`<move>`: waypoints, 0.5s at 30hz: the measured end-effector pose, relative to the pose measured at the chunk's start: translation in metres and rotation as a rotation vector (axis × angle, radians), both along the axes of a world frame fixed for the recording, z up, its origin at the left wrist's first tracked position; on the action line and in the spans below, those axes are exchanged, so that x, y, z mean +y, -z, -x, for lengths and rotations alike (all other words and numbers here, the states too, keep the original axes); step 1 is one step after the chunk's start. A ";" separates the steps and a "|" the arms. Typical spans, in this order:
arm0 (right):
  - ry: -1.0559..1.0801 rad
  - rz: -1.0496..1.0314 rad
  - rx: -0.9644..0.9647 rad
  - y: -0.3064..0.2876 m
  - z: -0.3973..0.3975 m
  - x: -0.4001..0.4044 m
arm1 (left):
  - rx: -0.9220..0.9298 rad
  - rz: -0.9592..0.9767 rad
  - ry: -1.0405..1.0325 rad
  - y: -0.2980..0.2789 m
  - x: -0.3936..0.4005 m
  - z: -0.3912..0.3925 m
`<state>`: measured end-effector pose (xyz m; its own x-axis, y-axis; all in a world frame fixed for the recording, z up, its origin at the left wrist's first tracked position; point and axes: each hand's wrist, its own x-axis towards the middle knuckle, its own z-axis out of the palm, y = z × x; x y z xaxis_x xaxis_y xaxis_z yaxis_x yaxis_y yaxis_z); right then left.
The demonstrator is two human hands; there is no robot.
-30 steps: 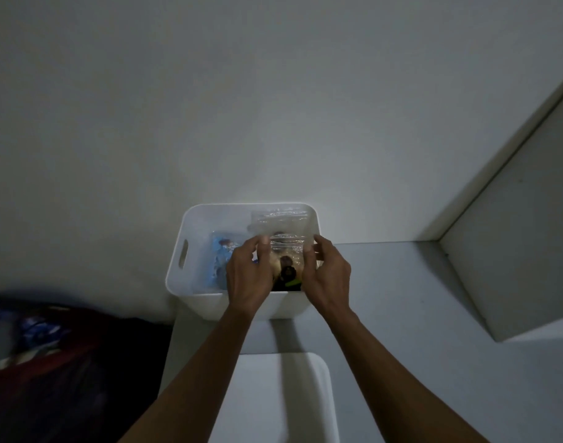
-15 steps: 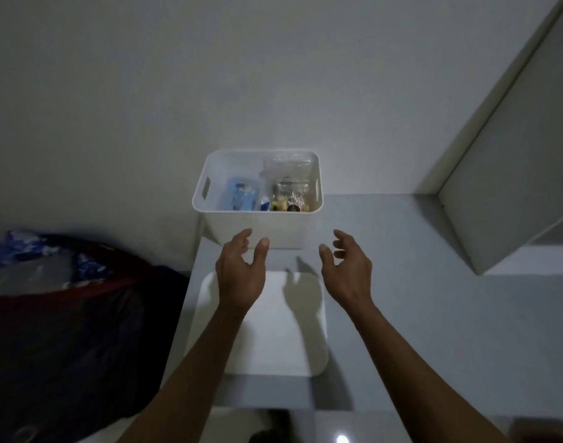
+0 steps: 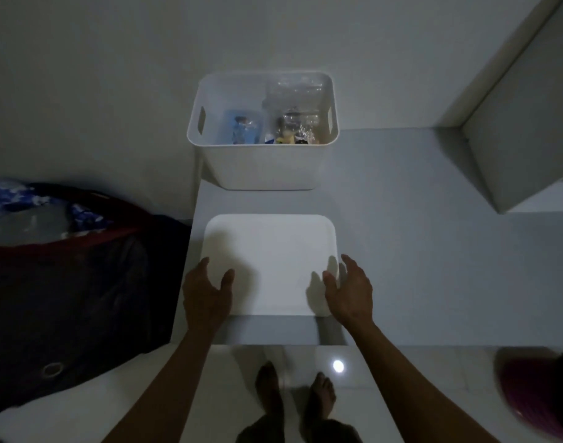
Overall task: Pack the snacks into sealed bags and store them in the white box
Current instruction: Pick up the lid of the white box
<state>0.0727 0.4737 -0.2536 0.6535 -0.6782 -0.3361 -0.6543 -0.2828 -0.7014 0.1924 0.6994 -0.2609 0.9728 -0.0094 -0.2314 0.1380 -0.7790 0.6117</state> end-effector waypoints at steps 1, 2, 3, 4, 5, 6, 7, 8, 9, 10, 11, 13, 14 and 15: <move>0.007 0.009 0.013 0.006 -0.003 0.001 | 0.018 -0.007 0.004 0.007 0.001 -0.007; 0.019 0.011 0.028 0.011 -0.007 0.001 | 0.040 -0.013 0.007 0.014 0.003 -0.013; 0.040 0.008 0.040 0.016 -0.011 0.002 | 0.060 -0.021 0.011 0.020 0.004 -0.019; 0.062 0.000 0.047 0.022 -0.014 0.003 | 0.075 -0.034 0.018 0.026 0.005 -0.024; 0.081 -0.005 0.050 0.026 -0.017 0.003 | 0.080 -0.055 0.029 0.030 0.005 -0.028; 0.096 -0.005 0.053 0.030 -0.020 0.004 | 0.078 -0.080 0.039 0.033 0.005 -0.032; 0.110 -0.002 0.050 0.033 -0.023 0.005 | 0.069 -0.100 0.045 0.035 0.004 -0.034; 0.124 -0.002 0.045 0.035 -0.026 0.005 | 0.054 -0.110 0.051 0.036 0.004 -0.037; 0.137 -0.007 0.039 0.035 -0.029 0.007 | 0.040 -0.111 0.055 0.036 0.003 -0.038; 0.149 -0.016 0.033 0.035 -0.031 0.008 | 0.029 -0.105 0.054 0.037 0.002 -0.038; 0.162 -0.028 0.026 0.035 -0.033 0.010 | 0.024 -0.094 0.049 0.037 0.001 -0.039; 0.196 -0.060 0.008 0.036 -0.036 0.011 | 0.031 -0.062 0.026 0.039 0.002 -0.041; 0.215 -0.082 -0.002 0.037 -0.036 0.011 | 0.044 -0.042 0.010 0.040 0.003 -0.043; 0.233 -0.106 -0.015 0.037 -0.036 0.010 | 0.057 -0.016 -0.003 0.040 0.004 -0.044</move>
<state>0.1084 0.4838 -0.2903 0.4895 -0.7723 -0.4050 -0.6824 -0.0501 -0.7293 0.2361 0.7038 -0.3013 0.9581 -0.0026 -0.2865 0.1743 -0.7884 0.5900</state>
